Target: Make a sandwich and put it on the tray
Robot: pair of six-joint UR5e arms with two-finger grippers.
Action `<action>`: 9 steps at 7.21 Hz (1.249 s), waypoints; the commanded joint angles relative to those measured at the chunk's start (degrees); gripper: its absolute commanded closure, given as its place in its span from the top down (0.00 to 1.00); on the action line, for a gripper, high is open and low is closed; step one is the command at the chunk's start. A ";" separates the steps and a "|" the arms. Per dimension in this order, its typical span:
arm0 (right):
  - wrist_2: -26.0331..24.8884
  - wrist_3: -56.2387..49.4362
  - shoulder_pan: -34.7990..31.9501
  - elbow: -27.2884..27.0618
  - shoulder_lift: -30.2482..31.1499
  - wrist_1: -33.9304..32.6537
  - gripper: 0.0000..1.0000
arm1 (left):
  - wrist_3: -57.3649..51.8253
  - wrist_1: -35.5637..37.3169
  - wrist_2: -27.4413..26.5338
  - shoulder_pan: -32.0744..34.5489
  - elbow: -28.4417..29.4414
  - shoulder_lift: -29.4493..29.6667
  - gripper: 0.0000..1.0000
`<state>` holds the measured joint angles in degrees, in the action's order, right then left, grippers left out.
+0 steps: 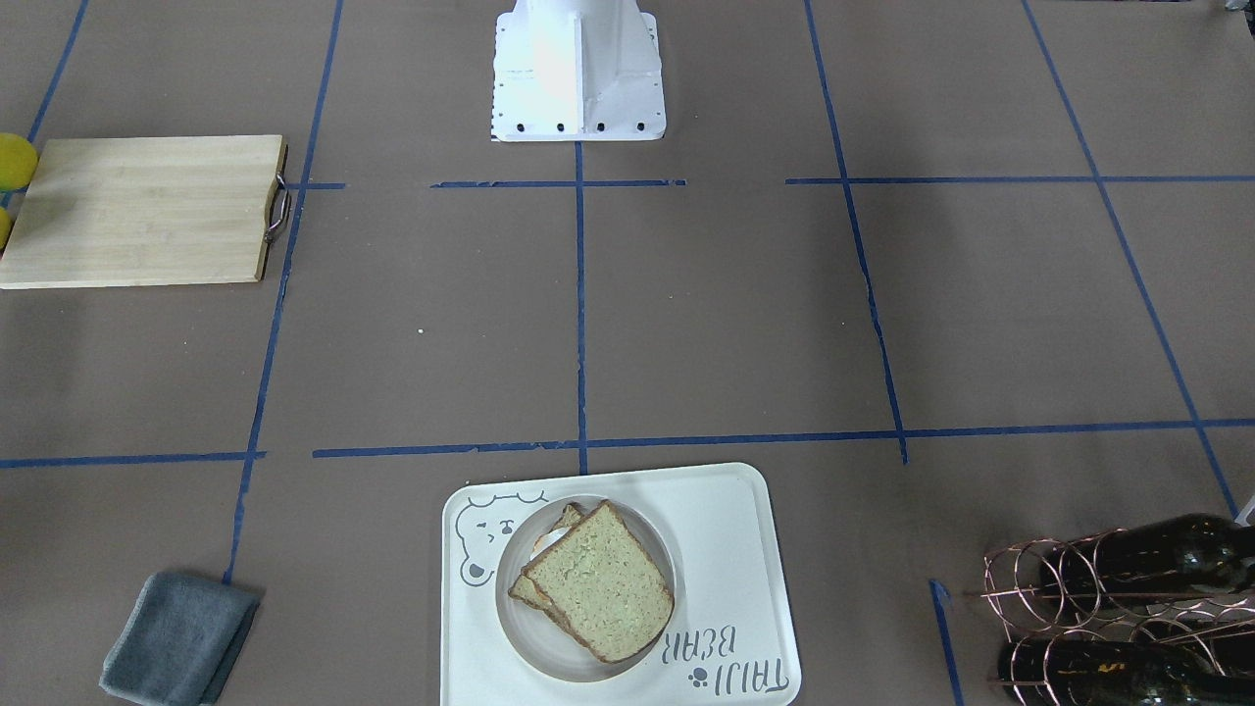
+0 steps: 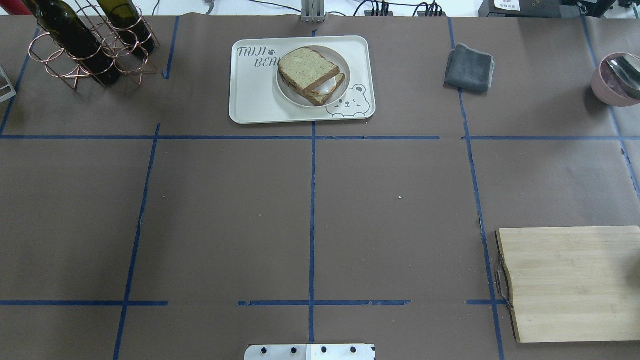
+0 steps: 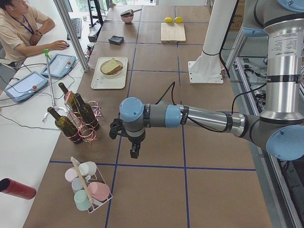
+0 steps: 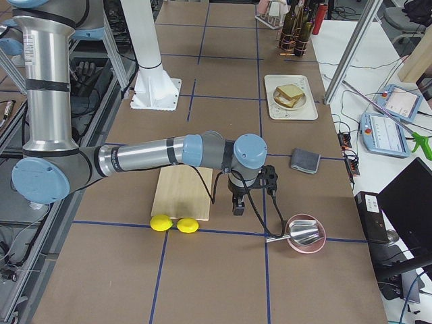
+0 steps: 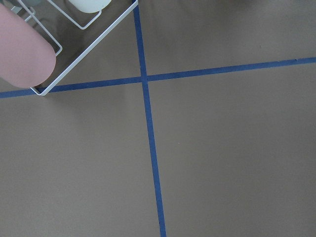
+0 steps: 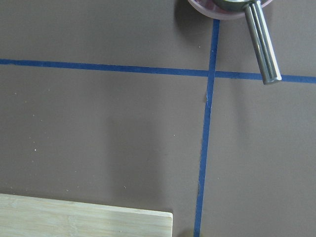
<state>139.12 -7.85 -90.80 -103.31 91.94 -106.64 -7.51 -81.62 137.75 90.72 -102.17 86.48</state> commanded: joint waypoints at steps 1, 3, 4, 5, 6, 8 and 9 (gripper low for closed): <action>0.01 -0.06 0.00 0.04 0.17 0.03 1.00 | -0.05 -0.56 -0.12 -0.45 0.40 0.62 1.00; 0.09 0.20 0.00 0.21 0.34 0.11 1.00 | -0.05 -0.04 -0.20 -0.54 -0.22 0.27 1.00; 0.09 0.29 0.09 0.21 0.34 0.11 1.00 | 0.04 0.05 -0.21 -0.54 0.04 0.10 1.00; 0.09 0.29 0.09 0.21 0.43 0.11 1.00 | 0.04 -0.12 -0.12 -0.54 0.22 -0.17 1.00; 0.09 0.46 0.09 0.04 0.43 1.16 1.00 | 0.39 -0.38 -0.03 -0.63 0.48 -0.17 1.00; 0.09 1.16 1.49 0.21 0.43 1.87 1.00 | 0.39 -0.56 -0.03 -0.63 0.48 -0.34 1.00; -0.08 1.86 2.46 0.21 0.43 2.31 1.00 | 0.48 -0.56 -0.03 -0.72 0.40 -0.35 1.00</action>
<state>139.18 -6.77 -89.53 -103.12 92.40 -104.81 -7.12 -82.12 137.72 90.06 -101.73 86.19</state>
